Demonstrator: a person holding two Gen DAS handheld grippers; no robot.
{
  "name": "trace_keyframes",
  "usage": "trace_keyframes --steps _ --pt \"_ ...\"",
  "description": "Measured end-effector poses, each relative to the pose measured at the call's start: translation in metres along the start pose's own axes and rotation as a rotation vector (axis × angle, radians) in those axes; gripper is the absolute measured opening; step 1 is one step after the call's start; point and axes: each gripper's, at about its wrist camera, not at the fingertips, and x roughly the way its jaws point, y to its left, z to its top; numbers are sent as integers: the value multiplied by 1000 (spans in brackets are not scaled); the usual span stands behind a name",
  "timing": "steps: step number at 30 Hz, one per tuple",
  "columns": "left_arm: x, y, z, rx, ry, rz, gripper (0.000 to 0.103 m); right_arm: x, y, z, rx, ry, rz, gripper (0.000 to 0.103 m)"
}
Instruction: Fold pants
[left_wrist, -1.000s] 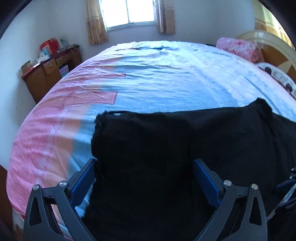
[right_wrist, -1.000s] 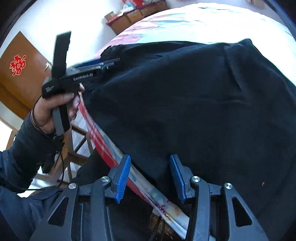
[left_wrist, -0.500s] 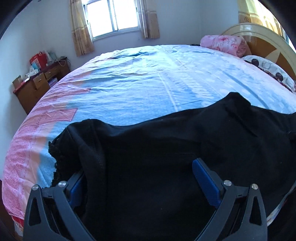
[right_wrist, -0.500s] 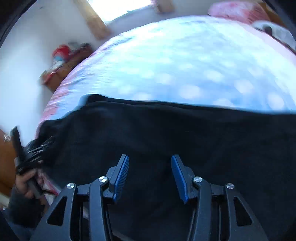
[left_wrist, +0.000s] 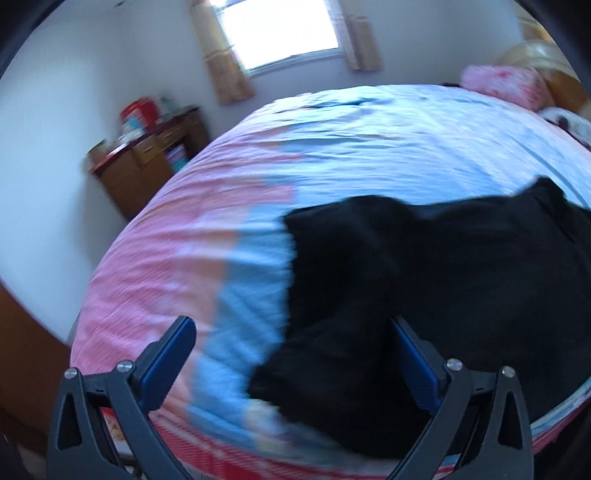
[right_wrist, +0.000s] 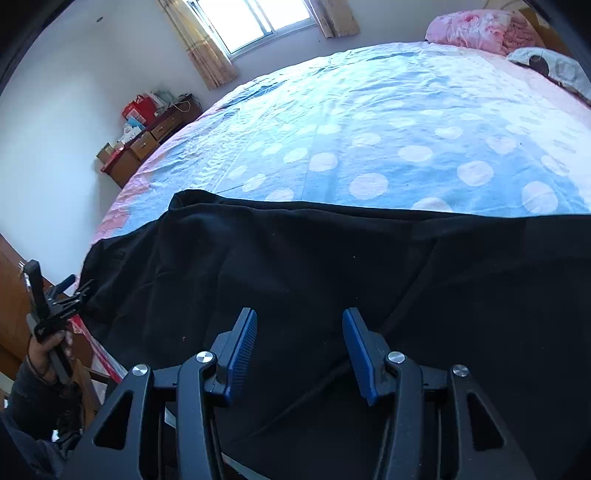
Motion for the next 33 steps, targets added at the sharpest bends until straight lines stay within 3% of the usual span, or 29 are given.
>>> trace_keyframes --steps 3,7,10,14,15,16,17,21,23,24,26,27,29,30,33 --pt "-5 7 7 -32 -34 -27 103 -3 5 2 2 -10 -8 52" --pt "-4 -19 28 89 -89 1 103 -1 9 1 -7 1 -21 52" --pt "-9 -7 41 61 -126 -46 103 -5 12 -1 -18 -10 -54 52" --pt "11 31 44 -55 -46 -63 102 -16 12 -6 -27 -43 -60 52" --pt "19 41 43 -87 -13 -65 94 -17 12 -6 -25 -45 -57 52" --pt "26 47 40 -98 16 -77 78 -17 12 -6 -19 -49 -53 52" --pt "32 49 37 -93 48 -95 72 -16 14 -5 -18 -50 -45 52" --pt "38 27 11 -60 101 -178 70 -11 31 2 -45 -56 -19 52" --pt "39 21 2 -14 80 -97 79 -8 43 6 -64 -55 3 52" --pt "42 27 0 -17 68 -28 91 -5 50 7 -77 -50 13 52" --pt "50 44 -2 -41 87 124 90 1 63 9 -108 -36 25 52" --pt "53 56 -5 -72 95 149 90 4 69 9 -125 -29 27 52" --pt "53 77 -9 -157 104 119 89 7 81 9 -156 -23 42 52" --pt "46 83 -12 -198 79 46 89 8 86 8 -167 -24 48 52" --pt "30 79 -14 -216 24 -59 89 12 99 6 -193 -19 65 52"
